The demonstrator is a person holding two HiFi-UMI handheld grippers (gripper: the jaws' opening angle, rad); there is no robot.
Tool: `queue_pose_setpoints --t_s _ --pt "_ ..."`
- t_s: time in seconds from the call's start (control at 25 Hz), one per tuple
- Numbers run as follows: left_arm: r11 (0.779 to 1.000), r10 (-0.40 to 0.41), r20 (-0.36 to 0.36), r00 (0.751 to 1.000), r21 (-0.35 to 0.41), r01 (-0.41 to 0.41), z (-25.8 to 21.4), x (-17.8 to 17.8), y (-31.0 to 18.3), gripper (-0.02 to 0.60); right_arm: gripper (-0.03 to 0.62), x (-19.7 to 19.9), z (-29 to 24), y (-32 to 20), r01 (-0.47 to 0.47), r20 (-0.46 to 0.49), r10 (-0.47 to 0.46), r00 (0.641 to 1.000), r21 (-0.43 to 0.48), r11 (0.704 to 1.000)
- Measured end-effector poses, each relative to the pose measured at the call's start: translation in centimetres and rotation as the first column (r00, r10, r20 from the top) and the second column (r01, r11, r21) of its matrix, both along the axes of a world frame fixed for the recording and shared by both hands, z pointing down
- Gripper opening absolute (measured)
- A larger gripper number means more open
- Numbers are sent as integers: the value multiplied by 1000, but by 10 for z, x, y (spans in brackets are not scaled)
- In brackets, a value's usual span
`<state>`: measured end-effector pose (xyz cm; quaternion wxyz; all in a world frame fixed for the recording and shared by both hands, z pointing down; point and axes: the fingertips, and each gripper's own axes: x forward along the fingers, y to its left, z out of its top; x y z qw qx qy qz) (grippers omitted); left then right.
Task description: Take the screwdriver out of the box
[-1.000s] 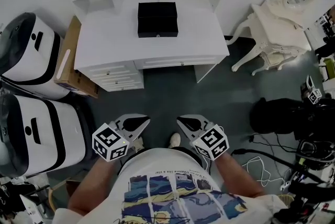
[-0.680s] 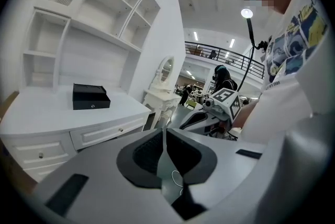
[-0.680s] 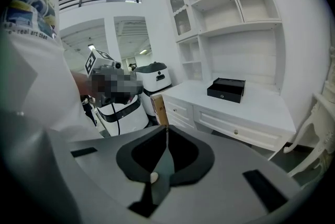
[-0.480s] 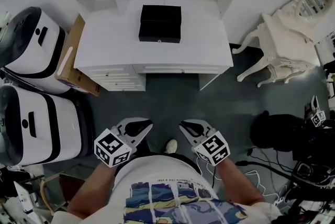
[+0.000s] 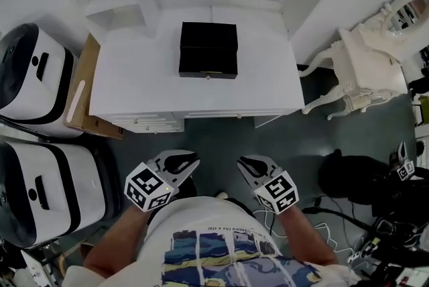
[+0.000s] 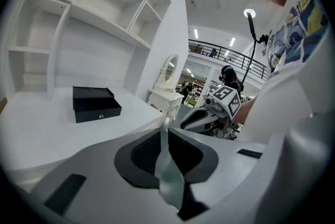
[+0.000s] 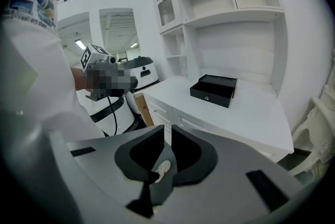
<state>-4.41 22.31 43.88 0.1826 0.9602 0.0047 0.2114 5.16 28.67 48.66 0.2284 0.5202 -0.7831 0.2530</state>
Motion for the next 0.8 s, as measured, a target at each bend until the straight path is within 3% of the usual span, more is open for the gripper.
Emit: queue_pose_setpoints --t_s 0.2,0.4,0.64,0.8 --pt "999 44 -17 999 0 -44 -4 -5 -69 35 52 7 2 -69 -34 -64 33 997 -15 999" --pt "998 61 10 998 -15 -61 7 -22 -122 35 52 20 4 -141 -47 -131 47 990 1 999" --pt "1000 -26 -7 1000 -17 26 0 -20 -162 35 51 61 4 -220 37 -234 -36 971 1 999" --pt "994 -107 -11 994 0 107 -10 -17 -183 35 51 77 16 -273 145 -301 -150 942 -41 989"
